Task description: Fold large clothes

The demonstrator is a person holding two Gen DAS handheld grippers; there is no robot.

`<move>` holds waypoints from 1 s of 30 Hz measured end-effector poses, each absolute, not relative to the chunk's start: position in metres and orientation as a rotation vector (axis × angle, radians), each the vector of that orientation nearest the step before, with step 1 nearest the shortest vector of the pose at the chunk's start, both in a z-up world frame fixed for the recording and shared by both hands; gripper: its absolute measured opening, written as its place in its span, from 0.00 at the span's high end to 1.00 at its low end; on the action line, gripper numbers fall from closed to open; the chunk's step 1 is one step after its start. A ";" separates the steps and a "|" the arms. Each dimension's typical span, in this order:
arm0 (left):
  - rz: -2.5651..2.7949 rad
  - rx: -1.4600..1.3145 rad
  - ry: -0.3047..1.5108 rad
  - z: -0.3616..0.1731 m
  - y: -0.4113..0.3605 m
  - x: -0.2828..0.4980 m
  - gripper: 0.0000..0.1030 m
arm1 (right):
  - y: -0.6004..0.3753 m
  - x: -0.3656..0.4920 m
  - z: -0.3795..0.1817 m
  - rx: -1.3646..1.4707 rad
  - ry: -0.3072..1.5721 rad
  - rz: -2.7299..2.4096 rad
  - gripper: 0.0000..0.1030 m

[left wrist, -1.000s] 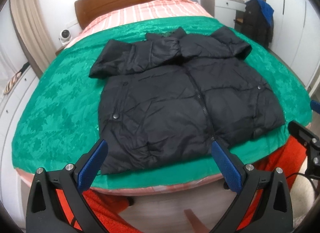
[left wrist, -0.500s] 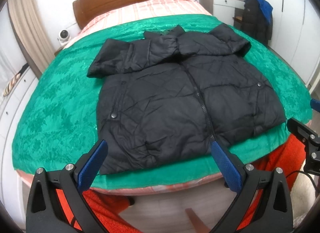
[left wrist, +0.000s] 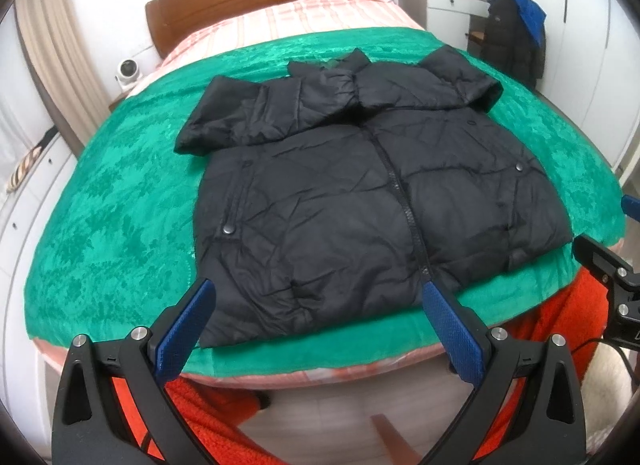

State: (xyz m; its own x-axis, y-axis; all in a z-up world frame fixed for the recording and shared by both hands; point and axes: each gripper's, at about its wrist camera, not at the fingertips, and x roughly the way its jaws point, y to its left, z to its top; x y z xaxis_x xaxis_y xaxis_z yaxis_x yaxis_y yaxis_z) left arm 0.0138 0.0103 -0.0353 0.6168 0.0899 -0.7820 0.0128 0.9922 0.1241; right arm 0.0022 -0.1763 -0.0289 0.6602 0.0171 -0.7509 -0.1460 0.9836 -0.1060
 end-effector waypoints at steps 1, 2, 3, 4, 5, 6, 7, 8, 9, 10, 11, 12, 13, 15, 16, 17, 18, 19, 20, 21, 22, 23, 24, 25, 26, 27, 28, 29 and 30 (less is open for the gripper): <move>0.045 0.122 0.905 -0.035 0.010 0.014 0.00 | -0.176 0.002 -0.029 -0.164 0.846 0.092 0.00; 0.045 0.123 0.903 -0.035 0.009 0.013 0.00 | -0.176 0.002 -0.029 -0.166 0.846 0.092 0.00; 0.044 0.125 0.902 -0.035 0.009 0.013 0.00 | -0.176 0.002 -0.029 -0.167 0.847 0.092 0.00; 0.043 0.126 0.902 -0.035 0.009 0.013 0.00 | -0.175 0.002 -0.029 -0.168 0.847 0.092 0.00; 0.042 0.127 0.902 -0.035 0.009 0.013 0.00 | -0.175 0.002 -0.029 -0.168 0.847 0.092 0.00; 0.041 0.128 0.903 -0.035 0.009 0.013 0.00 | -0.175 0.002 -0.029 -0.169 0.847 0.092 0.00; 0.040 0.129 0.903 -0.035 0.009 0.013 0.00 | -0.175 0.002 -0.030 -0.170 0.847 0.092 0.00; 0.039 0.130 0.904 -0.035 0.009 0.013 0.00 | -0.175 0.002 -0.029 -0.170 0.848 0.092 0.00; 0.040 0.130 0.904 -0.035 0.009 0.012 0.00 | -0.174 0.003 -0.030 -0.170 0.848 0.092 0.00; 0.039 0.130 0.904 -0.035 0.009 0.012 0.00 | -0.174 0.002 -0.030 -0.170 0.849 0.092 0.00; 0.040 0.129 0.904 -0.035 0.009 0.012 0.00 | -0.174 0.003 -0.029 -0.171 0.849 0.092 0.00; 0.040 0.129 0.903 -0.035 0.009 0.012 0.00 | -0.173 0.003 -0.029 -0.173 0.849 0.092 0.00; 0.041 0.130 0.904 -0.036 0.009 0.012 0.00 | -0.174 0.003 -0.029 -0.174 0.849 0.093 0.00; 0.042 0.129 0.906 -0.036 0.009 0.013 0.00 | -0.173 0.003 -0.029 -0.175 0.849 0.095 0.00; 0.042 0.130 0.908 -0.036 0.009 0.013 0.00 | -0.173 0.003 -0.029 -0.176 0.849 0.095 0.00; 0.042 0.131 0.911 -0.036 0.009 0.014 0.00 | -0.173 0.004 -0.029 -0.176 0.850 0.094 0.00; 0.043 0.133 0.913 -0.037 0.008 0.014 0.00 | -0.173 0.004 -0.029 -0.175 0.852 0.094 0.00; 0.043 0.134 0.914 -0.037 0.009 0.015 0.00 | -0.173 0.004 -0.029 -0.174 0.851 0.095 0.00; 0.043 0.133 0.913 -0.036 0.008 0.015 0.00 | -0.173 0.004 -0.029 -0.170 0.850 0.097 0.00; 0.043 0.133 0.911 -0.036 0.009 0.015 0.00 | -0.173 0.004 -0.028 -0.170 0.846 0.097 0.00; 0.044 0.134 0.909 -0.037 0.009 0.015 0.00 | -0.172 0.004 -0.028 -0.170 0.842 0.098 0.00; 0.045 0.135 0.909 -0.037 0.009 0.016 0.00 | -0.172 0.005 -0.028 -0.170 0.840 0.098 0.00; 0.045 0.135 0.911 -0.038 0.010 0.016 0.00 | -0.172 0.005 -0.028 -0.170 0.838 0.099 0.00; 0.045 0.135 0.915 -0.039 0.010 0.017 0.00 | -0.172 0.005 -0.029 -0.170 0.840 0.102 0.00; 0.045 0.135 0.919 -0.040 0.011 0.018 0.00 | -0.172 0.006 -0.030 -0.169 0.843 0.104 0.00; 0.043 0.136 0.925 -0.041 0.010 0.019 0.00 | -0.172 0.007 -0.031 -0.167 0.848 0.106 0.00; 0.041 0.139 0.930 -0.043 0.011 0.021 0.00 | -0.172 0.007 -0.032 -0.165 0.851 0.108 0.00; 0.037 0.147 0.932 -0.044 0.010 0.022 0.00 | -0.172 0.008 -0.033 -0.163 0.854 0.112 0.00; 0.031 0.161 0.930 -0.044 0.010 0.024 0.00 | -0.173 0.008 -0.034 -0.162 0.857 0.115 0.00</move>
State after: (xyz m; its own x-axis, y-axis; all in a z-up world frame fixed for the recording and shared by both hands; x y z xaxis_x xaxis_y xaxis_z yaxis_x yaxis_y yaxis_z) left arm 0.0244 0.0105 -0.0435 0.5979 0.0962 -0.7958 0.0426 0.9875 0.1514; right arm 0.0080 -0.1725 -0.0339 0.6500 0.0356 -0.7591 -0.1657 0.9815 -0.0958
